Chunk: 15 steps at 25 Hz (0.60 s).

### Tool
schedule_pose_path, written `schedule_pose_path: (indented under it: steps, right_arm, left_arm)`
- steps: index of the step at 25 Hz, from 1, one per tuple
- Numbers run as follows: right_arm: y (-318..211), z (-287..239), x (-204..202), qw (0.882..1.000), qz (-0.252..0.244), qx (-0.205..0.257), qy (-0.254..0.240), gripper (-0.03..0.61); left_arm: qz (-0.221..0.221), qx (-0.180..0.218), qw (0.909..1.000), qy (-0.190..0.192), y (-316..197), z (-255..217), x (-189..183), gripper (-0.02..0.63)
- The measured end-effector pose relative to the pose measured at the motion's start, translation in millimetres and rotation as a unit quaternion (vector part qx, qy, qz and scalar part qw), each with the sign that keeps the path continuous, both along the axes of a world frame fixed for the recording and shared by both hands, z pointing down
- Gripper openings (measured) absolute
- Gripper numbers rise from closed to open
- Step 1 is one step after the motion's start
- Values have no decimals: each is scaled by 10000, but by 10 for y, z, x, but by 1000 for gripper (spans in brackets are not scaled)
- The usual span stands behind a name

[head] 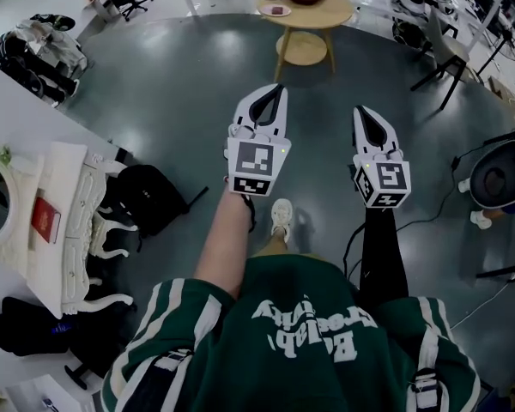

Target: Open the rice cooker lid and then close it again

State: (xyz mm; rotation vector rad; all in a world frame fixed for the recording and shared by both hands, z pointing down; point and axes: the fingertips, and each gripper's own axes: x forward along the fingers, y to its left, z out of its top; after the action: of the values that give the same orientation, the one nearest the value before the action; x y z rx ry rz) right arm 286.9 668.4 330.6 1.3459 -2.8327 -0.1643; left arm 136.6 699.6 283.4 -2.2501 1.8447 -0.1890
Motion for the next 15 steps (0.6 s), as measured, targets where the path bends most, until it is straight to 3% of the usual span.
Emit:
schedule_pose_path:
  steps: [15]
  right_arm:
    - [-2192, -189, -863, 9997, 229, 86, -12, 5]
  left_arm:
    - [474, -17, 9988, -104, -2352, -167, -746, -5]
